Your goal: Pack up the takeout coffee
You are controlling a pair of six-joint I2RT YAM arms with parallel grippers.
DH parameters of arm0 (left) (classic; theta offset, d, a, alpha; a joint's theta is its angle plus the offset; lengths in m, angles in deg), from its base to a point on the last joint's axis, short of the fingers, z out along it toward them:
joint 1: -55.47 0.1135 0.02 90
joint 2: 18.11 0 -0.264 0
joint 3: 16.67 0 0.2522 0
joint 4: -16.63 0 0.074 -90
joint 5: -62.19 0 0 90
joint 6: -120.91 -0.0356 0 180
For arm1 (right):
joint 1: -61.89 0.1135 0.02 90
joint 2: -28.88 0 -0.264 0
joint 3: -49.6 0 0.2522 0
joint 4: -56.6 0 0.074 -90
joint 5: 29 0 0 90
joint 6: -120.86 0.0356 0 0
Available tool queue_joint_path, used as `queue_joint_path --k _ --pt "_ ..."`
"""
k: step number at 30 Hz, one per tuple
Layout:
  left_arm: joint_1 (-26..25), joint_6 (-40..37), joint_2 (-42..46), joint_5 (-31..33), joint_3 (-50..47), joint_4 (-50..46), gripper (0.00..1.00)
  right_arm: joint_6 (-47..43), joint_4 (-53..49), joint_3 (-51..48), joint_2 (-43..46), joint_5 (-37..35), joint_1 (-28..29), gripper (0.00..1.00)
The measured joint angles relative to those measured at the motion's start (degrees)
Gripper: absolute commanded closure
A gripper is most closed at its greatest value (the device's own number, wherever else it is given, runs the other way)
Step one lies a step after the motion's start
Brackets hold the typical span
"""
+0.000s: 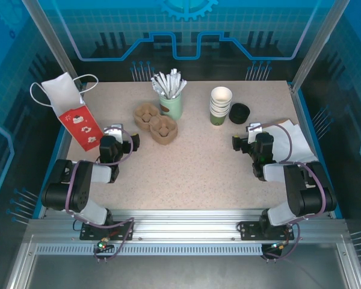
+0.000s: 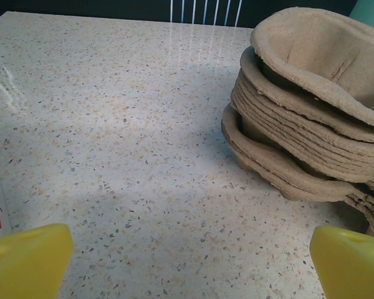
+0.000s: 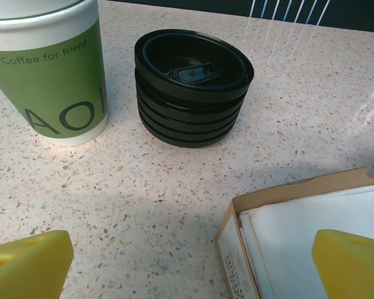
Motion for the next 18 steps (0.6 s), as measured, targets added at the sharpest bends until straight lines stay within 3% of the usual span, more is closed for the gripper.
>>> queue_joint_path --k 15,18 --pt "0.0 0.02 0.0 0.07 0.0 -0.13 0.01 0.0 0.0 0.0 0.0 -0.04 0.0 0.0" --pt "0.0 0.33 1.84 1.77 0.33 -3.82 0.01 0.0 -2.56 0.44 1.09 -0.44 0.04 0.0"
